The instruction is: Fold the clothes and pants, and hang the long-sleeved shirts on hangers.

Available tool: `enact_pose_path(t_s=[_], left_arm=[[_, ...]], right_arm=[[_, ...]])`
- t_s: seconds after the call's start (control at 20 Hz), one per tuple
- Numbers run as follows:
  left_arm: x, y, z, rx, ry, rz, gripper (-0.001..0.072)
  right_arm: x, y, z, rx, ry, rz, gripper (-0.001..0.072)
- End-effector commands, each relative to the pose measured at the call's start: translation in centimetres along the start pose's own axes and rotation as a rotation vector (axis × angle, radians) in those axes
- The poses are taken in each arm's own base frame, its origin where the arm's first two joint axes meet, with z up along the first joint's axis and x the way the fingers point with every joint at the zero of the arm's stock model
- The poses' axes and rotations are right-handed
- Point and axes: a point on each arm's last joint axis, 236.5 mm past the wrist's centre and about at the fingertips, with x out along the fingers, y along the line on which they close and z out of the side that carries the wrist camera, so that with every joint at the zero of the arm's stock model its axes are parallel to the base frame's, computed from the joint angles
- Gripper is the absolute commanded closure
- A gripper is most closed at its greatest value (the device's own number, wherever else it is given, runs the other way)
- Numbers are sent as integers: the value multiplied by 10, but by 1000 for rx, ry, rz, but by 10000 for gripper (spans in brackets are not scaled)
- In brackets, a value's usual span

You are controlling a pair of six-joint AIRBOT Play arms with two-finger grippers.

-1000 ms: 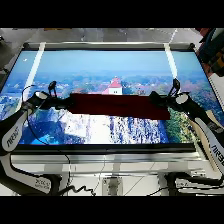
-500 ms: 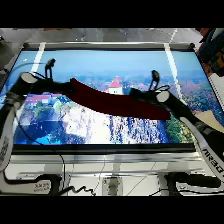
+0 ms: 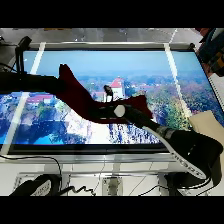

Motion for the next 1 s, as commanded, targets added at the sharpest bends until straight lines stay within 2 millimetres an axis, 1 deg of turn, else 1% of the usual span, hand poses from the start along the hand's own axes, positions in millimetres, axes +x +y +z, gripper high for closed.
enact_pose_path(t_s=[0.0, 0.1, 0.15, 0.2, 0.3, 0.4, 0.5, 0.6, 0.65, 0.7, 0.75, 0.8, 0.85, 0.95], left_arm=[[-6, -8, 0, 12, -5, -9, 693], [7, -10, -4, 11, 22, -28, 693], [16, -13, -6, 10, 41, -45, 693], [30, -16, -8, -7, 60, -61, 693], [65, -28, -8, -62, 83, -102, 693], [110, -55, -3, -102, 74, -185, 693], [161, -87, 0, -144, 45, -255, 694], [213, -111, -5, -158, 11, -257, 693], [237, -122, -13, -152, 1, -249, 693], [256, -133, -22, -145, -1, -245, 693], [274, -143, -31, -137, -2, -239, 641], [287, -152, -41, -130, 3, -236, 308], [295, -156, -48, -129, 7, -234, -4], [298, -158, -50, -117, 2, -231, 4]], right_arm=[[7, 22, -3, -110, -5, 7, 702], [-13, -6, 22, -151, -17, -56, 702], [-28, -25, 37, -147, -18, -92, 702], [-44, -45, 53, -133, -20, -126, 702], [-88, -90, 87, -83, -42, -200, 702], [-135, -133, 113, -12, -71, -262, 702], [-181, -173, 132, 64, -103, -312, 702], [-220, -206, 142, 139, -134, -350, 702], [-237, -220, 144, 166, -144, -372, 702], [-251, -235, 144, 193, -150, -395, 702], [-262, -249, 144, 215, -153, -416, 702], [-274, -265, 142, 222, -151, -457, 702], [-286, -281, 141, 187, -146, -508, 702], [-307, -309, 138, 103, -122, -604, 703]])
